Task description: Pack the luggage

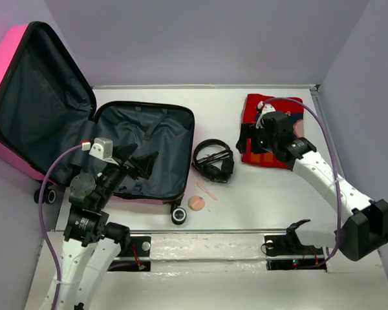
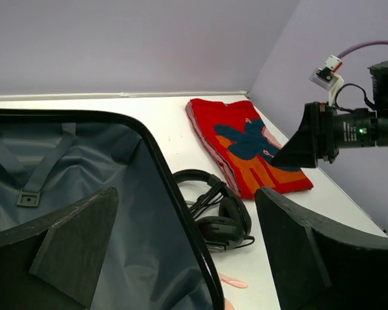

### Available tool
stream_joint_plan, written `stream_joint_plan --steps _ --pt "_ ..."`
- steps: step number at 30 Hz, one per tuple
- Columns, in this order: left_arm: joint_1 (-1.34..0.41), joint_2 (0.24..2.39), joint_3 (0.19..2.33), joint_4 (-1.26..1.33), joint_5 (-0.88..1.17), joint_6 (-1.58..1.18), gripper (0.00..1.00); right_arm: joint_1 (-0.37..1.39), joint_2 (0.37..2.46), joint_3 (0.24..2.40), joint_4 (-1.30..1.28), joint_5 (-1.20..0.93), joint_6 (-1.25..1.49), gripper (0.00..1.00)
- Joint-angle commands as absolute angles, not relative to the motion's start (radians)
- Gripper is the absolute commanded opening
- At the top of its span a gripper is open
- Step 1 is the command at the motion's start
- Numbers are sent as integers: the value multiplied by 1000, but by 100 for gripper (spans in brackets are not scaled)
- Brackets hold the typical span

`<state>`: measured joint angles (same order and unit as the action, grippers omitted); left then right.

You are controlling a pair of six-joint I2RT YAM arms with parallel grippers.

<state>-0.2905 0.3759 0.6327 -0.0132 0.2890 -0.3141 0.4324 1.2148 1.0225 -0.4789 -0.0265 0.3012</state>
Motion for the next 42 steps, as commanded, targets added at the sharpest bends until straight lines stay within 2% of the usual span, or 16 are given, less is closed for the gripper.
stream_joint_plan --steps 1,19,26,28,31,32,33,34,35,42 --pt "-284 374 664 2 327 -299 99 431 1293 1126 -454 18 229 82" --pt "-279 371 660 3 337 -299 99 472 1690 1325 -492 8 160 79" --pt "-281 368 660 3 337 -299 99 472 1877 1416 -468 92 170 70" --pt "-281 367 658 3 336 -301 98 472 1934 1434 -468 97 172 67" --pt "-281 364 657 5 337 -301 98 472 1974 1450 -453 74 173 52" --pt "-281 364 658 6 337 -302 98 472 1983 1450 -443 65 176 43" --pt "-281 365 657 6 339 -302 98 472 1982 1448 -427 52 179 22" --pt "-281 365 657 6 339 -302 98 472 1974 1447 -417 51 189 13" --pt "-281 367 657 6 341 -302 98 472 1944 1442 -407 49 193 9" --pt "-281 361 658 9 336 -304 97 520 1666 1414 -362 124 227 7"
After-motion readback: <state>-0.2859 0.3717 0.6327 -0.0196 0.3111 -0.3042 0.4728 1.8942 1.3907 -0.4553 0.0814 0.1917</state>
